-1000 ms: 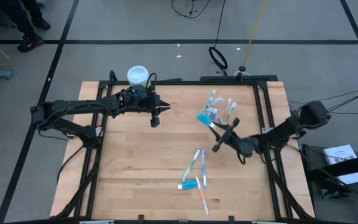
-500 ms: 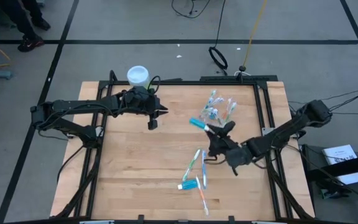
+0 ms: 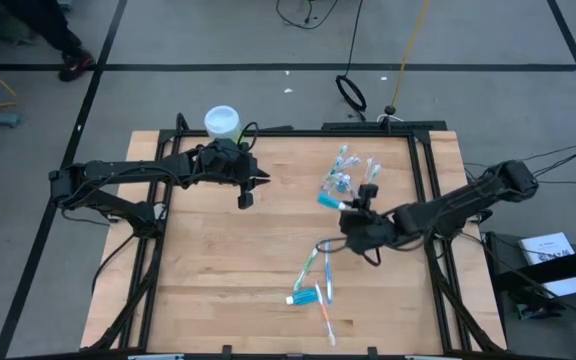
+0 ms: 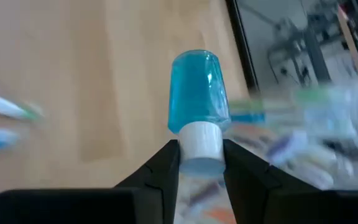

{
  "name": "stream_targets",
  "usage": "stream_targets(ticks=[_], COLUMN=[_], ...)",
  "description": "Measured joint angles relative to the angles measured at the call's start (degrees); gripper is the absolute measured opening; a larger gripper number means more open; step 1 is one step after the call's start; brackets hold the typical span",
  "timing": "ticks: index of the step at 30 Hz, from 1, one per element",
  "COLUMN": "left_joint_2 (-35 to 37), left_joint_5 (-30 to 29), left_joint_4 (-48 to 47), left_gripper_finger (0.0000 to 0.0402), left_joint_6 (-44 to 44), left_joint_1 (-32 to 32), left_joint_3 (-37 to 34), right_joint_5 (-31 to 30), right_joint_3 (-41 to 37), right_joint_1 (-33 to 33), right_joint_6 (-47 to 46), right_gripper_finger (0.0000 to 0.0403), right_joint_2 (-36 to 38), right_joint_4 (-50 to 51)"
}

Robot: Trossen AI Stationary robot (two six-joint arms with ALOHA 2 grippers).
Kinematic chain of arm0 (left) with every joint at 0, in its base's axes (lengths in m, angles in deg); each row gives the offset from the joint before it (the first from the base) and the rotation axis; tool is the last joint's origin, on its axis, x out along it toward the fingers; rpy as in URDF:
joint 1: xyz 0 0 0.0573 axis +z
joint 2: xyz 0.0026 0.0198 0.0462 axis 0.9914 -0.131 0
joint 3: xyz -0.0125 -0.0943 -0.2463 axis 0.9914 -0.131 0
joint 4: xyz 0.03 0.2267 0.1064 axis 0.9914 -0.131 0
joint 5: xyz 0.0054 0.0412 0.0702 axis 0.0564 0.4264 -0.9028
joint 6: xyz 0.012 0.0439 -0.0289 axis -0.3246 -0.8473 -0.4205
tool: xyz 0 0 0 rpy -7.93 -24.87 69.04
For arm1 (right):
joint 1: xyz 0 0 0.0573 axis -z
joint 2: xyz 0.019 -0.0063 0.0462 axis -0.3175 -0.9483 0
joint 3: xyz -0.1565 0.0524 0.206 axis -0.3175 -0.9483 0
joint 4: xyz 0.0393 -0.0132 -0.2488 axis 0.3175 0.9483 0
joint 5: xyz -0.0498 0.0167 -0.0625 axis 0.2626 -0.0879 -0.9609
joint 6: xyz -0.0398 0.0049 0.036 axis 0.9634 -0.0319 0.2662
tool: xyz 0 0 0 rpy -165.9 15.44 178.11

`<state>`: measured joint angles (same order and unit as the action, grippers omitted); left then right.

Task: Pick & Place toothbrushing station
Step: Put the blue mouthwash into the transparent organizer

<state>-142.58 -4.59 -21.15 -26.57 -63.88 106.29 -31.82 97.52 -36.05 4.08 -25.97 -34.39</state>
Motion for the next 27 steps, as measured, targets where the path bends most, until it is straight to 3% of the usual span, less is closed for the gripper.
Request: stream_targets(ticks=[7, 19, 27], left_joint_2=[0.00, 0.00, 0.00], left_joint_5=[0.00, 0.00, 0.00], left_joint_4=[0.07, 0.16, 0.34], left_gripper_finger=[0.0067, 0.0067, 0.0067], left_joint_6=[-0.11, -0.11, -0.24], left_joint_1=[0.00, 0.00, 0.00], left_joint_3=[0.00, 0.00, 0.00], right_joint_5=[1.52, 1.18, -0.08], right_joint_3=[-1.68, -1.72, -1.72], right_joint_1=[7.32, 8.51, 8.63], right_joint_6=[-1.26, -0.98, 22.35], right_gripper_finger=[0.0099, 0.0098, 0.0099], right_joint_2=[0.00, 0.02, 0.02], right_joint_4=[2.81, 17.63, 16.15])
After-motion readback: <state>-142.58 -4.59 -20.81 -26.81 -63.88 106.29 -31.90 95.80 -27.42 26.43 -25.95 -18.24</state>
